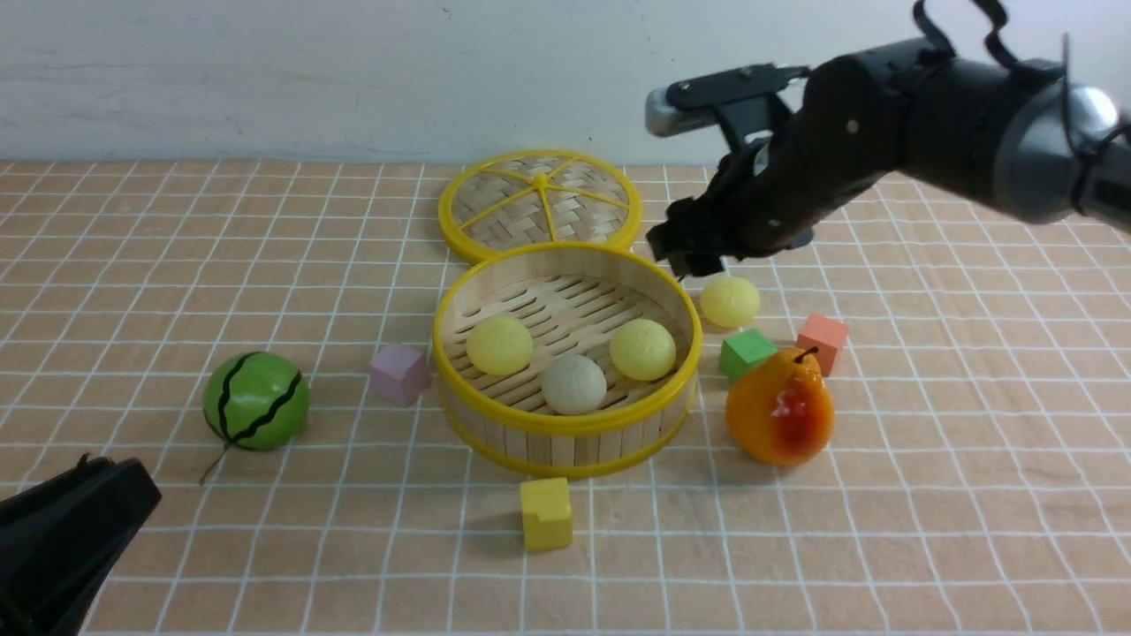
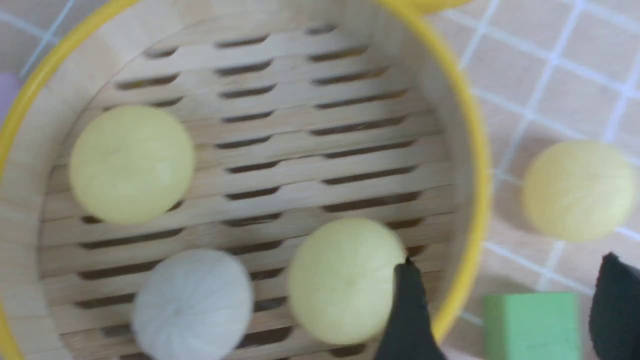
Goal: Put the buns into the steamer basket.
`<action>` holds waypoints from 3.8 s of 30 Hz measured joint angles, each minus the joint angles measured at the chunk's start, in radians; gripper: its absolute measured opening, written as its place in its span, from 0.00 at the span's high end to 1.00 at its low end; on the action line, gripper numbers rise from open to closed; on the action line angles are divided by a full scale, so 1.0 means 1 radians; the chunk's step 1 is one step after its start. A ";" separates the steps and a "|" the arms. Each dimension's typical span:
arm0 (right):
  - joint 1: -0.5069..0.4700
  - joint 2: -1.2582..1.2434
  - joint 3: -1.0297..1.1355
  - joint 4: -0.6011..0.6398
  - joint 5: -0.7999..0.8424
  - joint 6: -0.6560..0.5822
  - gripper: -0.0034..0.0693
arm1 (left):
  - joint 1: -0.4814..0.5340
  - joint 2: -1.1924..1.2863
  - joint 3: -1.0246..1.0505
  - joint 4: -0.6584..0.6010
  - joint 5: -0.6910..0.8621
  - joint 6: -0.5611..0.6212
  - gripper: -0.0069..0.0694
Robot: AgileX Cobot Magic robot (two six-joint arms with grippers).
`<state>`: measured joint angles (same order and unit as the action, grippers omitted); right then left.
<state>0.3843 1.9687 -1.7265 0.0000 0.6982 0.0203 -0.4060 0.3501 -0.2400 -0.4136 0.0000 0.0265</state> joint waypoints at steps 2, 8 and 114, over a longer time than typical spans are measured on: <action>-0.050 0.002 -0.004 -0.050 0.023 0.067 0.35 | 0.000 0.000 0.000 0.000 0.000 0.000 0.70; -0.110 0.081 -0.004 -0.042 -0.008 0.100 0.42 | 0.000 0.000 0.000 0.000 0.000 0.000 0.69; 0.006 -0.408 0.105 0.148 0.509 -0.015 0.90 | 0.000 0.000 0.000 0.000 0.029 0.000 0.60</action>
<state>0.3903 1.5605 -1.6219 0.1483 1.2073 0.0056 -0.4060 0.3501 -0.2400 -0.4136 0.0293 0.0265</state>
